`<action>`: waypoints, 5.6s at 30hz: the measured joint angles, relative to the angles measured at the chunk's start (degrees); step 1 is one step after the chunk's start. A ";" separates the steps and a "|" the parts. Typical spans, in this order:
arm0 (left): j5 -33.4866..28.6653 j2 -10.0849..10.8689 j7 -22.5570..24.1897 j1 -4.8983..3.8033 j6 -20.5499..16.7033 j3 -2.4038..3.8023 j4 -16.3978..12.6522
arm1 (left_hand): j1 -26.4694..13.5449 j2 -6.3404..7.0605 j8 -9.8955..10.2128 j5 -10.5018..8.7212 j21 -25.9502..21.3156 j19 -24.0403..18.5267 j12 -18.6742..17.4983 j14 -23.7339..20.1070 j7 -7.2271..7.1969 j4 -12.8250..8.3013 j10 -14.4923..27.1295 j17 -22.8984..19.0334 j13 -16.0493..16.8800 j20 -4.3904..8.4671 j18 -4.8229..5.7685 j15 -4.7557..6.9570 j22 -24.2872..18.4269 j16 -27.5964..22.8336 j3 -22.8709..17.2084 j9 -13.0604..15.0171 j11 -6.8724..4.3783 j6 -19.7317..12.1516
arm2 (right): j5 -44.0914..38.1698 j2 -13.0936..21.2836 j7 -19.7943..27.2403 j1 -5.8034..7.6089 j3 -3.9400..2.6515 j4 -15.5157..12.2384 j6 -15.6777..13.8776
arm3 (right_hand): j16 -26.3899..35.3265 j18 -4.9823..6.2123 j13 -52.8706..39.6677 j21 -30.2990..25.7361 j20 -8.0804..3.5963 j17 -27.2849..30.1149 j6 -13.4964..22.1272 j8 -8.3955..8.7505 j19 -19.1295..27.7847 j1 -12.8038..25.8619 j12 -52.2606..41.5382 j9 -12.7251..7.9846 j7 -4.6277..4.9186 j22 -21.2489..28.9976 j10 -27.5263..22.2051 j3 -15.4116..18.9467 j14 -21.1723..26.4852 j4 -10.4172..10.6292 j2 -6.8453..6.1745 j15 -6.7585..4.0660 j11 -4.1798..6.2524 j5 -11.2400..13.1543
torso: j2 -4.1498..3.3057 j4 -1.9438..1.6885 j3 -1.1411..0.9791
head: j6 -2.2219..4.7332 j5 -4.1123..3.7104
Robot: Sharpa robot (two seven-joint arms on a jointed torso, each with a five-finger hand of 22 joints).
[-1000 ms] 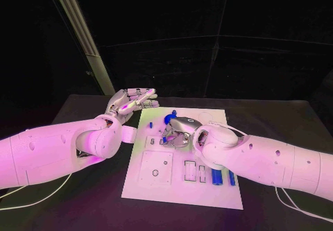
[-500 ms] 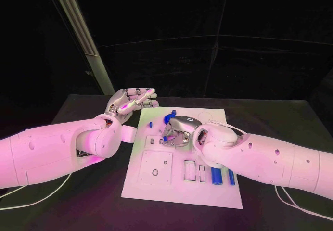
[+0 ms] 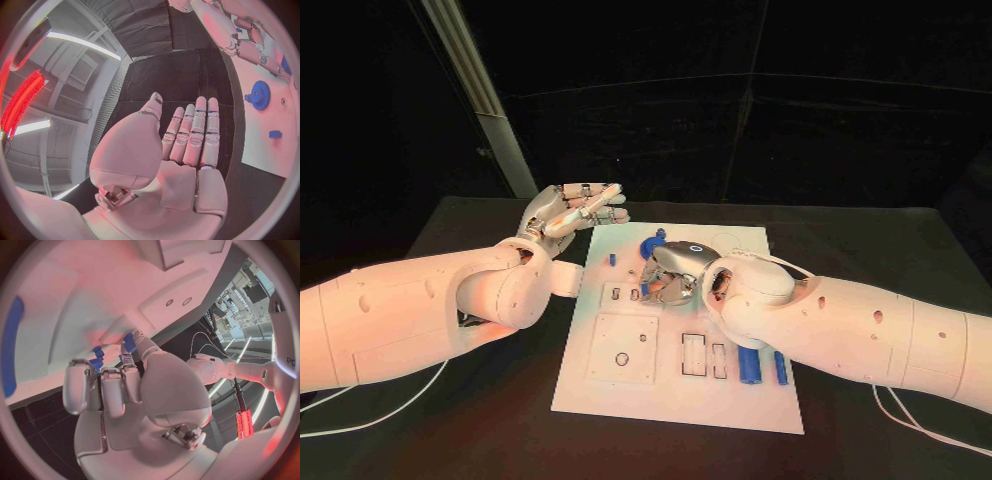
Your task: Assemble the parts on the task board
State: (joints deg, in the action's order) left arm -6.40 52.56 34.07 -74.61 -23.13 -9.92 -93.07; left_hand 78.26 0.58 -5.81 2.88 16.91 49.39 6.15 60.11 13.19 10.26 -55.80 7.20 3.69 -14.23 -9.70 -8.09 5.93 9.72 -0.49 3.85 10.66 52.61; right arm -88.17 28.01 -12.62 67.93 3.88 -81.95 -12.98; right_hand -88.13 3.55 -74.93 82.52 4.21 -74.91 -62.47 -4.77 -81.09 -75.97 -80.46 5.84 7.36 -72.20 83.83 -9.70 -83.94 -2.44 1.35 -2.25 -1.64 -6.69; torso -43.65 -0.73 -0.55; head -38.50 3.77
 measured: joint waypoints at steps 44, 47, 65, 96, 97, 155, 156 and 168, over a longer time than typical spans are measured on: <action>-0.03 -0.02 -0.28 0.01 0.28 0.00 0.30 | 0.30 -0.30 0.26 0.00 0.00 0.68 -0.23 1.01 -0.32 -0.27 -0.02 0.20 0.00 -0.10 0.00 0.32 -0.11 -0.23 0.27 0.00 -0.02 0.32 | -2.37 1.43 -1.77 -0.51 0.40 -2.45 -6.48 | 0.82 0.00 -0.01 -1.17 1.02 0.00 6.41 1.27 1.01 6.17 5.26 -1.65 1.31 1.67 -1.64 9.27 0.00 7.47 -4.94 1.24 -2.06 -0.51 | -0.01 -0.04 -0.01 | 0.05 -0.02; 0.06 -0.01 -0.47 0.02 0.34 0.00 0.46 | -0.04 -0.62 0.27 0.00 0.36 2.20 -0.23 3.21 -0.52 -0.55 -1.09 0.88 0.04 0.50 0.00 0.85 -0.07 0.47 0.55 0.00 -0.68 0.98 | -1.75 2.77 -0.05 -0.51 0.35 -3.74 -8.60 | 0.98 0.00 -0.01 -1.55 1.24 0.00 6.41 1.00 1.24 6.17 5.60 -1.65 1.31 2.05 -1.82 9.62 0.00 7.83 -4.94 1.24 -2.20 -0.89 | 0.02 -0.04 -0.02 | 0.05 0.04; 22.43 0.11 -22.77 -2.36 6.20 -0.01 4.38 | -3.55 -1.91 -3.15 1.41 24.73 21.97 14.05 23.93 -5.31 1.83 -15.42 58.62 11.50 9.34 0.01 8.83 13.68 61.04 4.84 0.98 -6.83 6.09 | 32.60 18.87 19.55 6.71 -3.33 -7.40 -7.22 | 58.56 6.72 40.60 -44.57 2.76 43.11 7.45 -0.05 21.80 -4.71 59.25 -1.17 2.72 52.21 -23.09 13.10 11.29 8.15 -0.01 3.52 -3.53 -2.17 | 1.66 0.19 -0.28 | -0.24 0.06; 54.27 -16.83 -65.21 -5.70 27.00 -0.30 16.91 | -11.07 -4.54 -27.54 0.26 65.79 34.39 62.42 23.93 -9.93 6.25 -18.23 67.74 57.05 12.08 6.65 11.88 69.02 80.11 14.04 16.05 -11.28 3.37 | 50.39 22.79 23.32 7.55 -3.33 -4.40 -4.10 | 79.05 6.70 64.26 -60.06 4.60 55.54 6.88 0.63 17.47 -6.08 72.99 -1.42 3.71 62.97 -15.23 13.84 7.44 7.31 0.18 4.98 -4.81 -2.39 | 3.55 0.55 -1.20 | -1.35 1.18; 54.51 -17.06 -65.69 -5.71 27.43 -0.35 17.02 | -11.07 -4.54 -27.74 0.26 65.79 34.45 62.42 23.93 -9.93 6.33 -18.23 67.74 57.15 12.14 6.65 11.88 69.02 80.11 14.23 16.29 -11.28 3.37 | 50.32 22.75 23.29 7.55 -3.33 -4.38 -4.05 | 79.16 6.70 64.35 -60.07 4.60 55.57 6.88 0.63 17.47 -6.08 72.99 -1.41 3.71 63.00 -15.23 13.84 7.35 7.31 0.18 4.90 -4.81 -2.51 | 3.54 0.55 -1.20 | -1.43 1.19; 55.99 -21.52 -70.90 -5.67 34.97 -1.81 19.13 | -8.49 -5.62 -30.01 0.26 66.45 34.45 63.02 23.94 -10.14 5.04 -18.42 67.72 58.19 12.14 6.63 12.29 69.01 80.11 13.90 19.16 -11.47 1.53 | 48.95 21.12 22.18 7.54 -3.32 -3.15 -3.44 | 81.47 6.69 66.37 -62.37 5.00 56.75 7.09 0.62 17.08 -6.08 73.47 -1.51 3.90 64.48 -15.46 14.72 7.15 7.24 0.18 5.11 -5.03 -3.17 | 3.50 0.45 -1.12 | -2.98 1.37; 55.99 -21.52 -70.90 -5.67 34.95 -1.81 19.15 | -8.35 -5.76 -30.17 0.26 66.45 34.44 63.02 23.94 -10.14 4.90 -18.42 67.72 58.19 12.14 6.63 12.29 69.00 80.11 13.75 19.24 -11.47 1.53 | 48.95 21.08 22.16 7.54 -3.32 -3.11 -3.41 | 81.47 6.69 66.37 -62.37 5.00 56.75 7.09 0.62 17.08 -6.07 73.47 -1.51 3.90 64.48 -15.45 14.72 7.15 7.24 0.18 5.11 -5.03 -3.17 | 3.50 0.45 -1.12 | -2.98 1.37; 56.00 -21.54 -70.64 -5.67 34.80 -1.82 18.79 | -4.00 -6.54 -30.73 0.26 66.68 34.56 63.02 23.94 -10.26 2.55 -18.63 67.72 58.53 12.25 6.63 12.29 69.00 80.11 9.45 20.56 -11.69 0.59 | 47.83 20.69 21.36 7.54 -3.32 -2.82 -2.24 | 82.37 6.69 66.98 -63.28 5.00 57.14 7.30 0.62 17.08 -6.07 73.89 -1.51 4.10 65.01 -15.96 14.88 7.59 7.08 0.18 5.54 -5.54 -3.40 | 3.48 0.42 -1.12 | -3.20 1.47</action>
State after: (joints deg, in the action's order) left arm 49.60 31.01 -36.57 -80.29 11.67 -11.75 -74.28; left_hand 74.26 -5.97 -36.54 3.14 83.58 83.95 69.17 84.05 2.94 12.81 -74.44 74.92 62.22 -1.98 -3.07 4.19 74.94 89.82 8.96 24.40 -1.03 53.20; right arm -40.35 48.70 8.73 75.47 0.56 -84.77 -15.22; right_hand -5.77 10.23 -7.95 19.25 9.21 -17.77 -55.17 -4.15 -64.00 -82.05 -6.57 4.33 11.46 -7.20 67.86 5.18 -76.35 4.64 1.53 3.29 -7.18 -10.09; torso -40.17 -0.31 -1.68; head -41.70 5.24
